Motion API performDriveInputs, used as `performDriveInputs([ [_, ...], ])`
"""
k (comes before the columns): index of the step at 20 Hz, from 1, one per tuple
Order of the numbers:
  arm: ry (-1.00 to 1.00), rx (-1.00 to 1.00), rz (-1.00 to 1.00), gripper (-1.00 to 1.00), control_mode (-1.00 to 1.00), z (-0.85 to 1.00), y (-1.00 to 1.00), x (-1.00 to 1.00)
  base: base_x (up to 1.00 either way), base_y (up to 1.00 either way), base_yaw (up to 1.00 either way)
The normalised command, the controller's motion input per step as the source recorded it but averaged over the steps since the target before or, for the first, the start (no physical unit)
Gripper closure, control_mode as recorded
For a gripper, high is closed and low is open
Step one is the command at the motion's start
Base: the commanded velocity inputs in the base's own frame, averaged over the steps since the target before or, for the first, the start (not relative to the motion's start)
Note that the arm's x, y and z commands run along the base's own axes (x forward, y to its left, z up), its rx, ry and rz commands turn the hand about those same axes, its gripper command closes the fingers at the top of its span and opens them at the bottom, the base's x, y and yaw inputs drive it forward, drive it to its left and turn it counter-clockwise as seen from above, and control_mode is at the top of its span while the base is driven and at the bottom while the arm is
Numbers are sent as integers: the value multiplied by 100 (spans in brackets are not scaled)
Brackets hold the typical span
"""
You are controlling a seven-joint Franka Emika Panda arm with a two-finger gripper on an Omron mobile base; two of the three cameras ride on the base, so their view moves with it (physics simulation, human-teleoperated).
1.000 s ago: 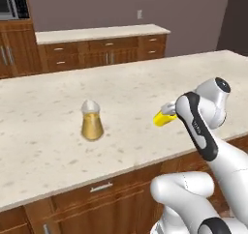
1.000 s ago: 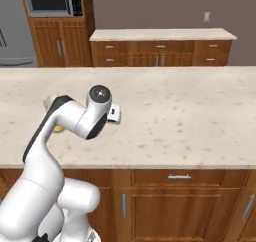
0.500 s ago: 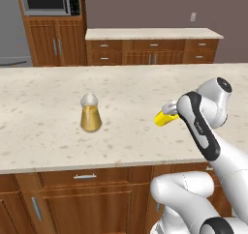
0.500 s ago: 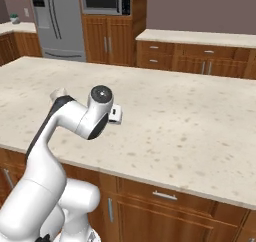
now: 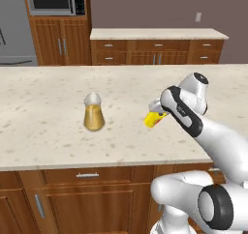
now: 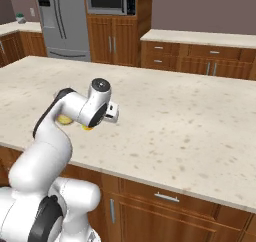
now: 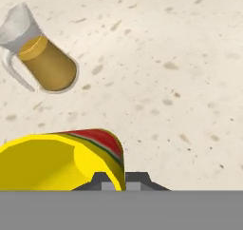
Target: Place the pitcher and cup on the dining counter for serving.
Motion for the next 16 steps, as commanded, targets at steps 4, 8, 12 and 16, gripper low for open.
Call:
performDriveInputs([
  [4,27,4,-13,100,-100,-12,0,100,0,0,0],
  [8,1,-3,-14,100,-100,-36,0,99,0,0,0],
  [12,0,-4,-11,100,-100,-58,0,86,0,0,0],
  [16,0,0,-7,100,-100,-63,0,81,0,0,0],
])
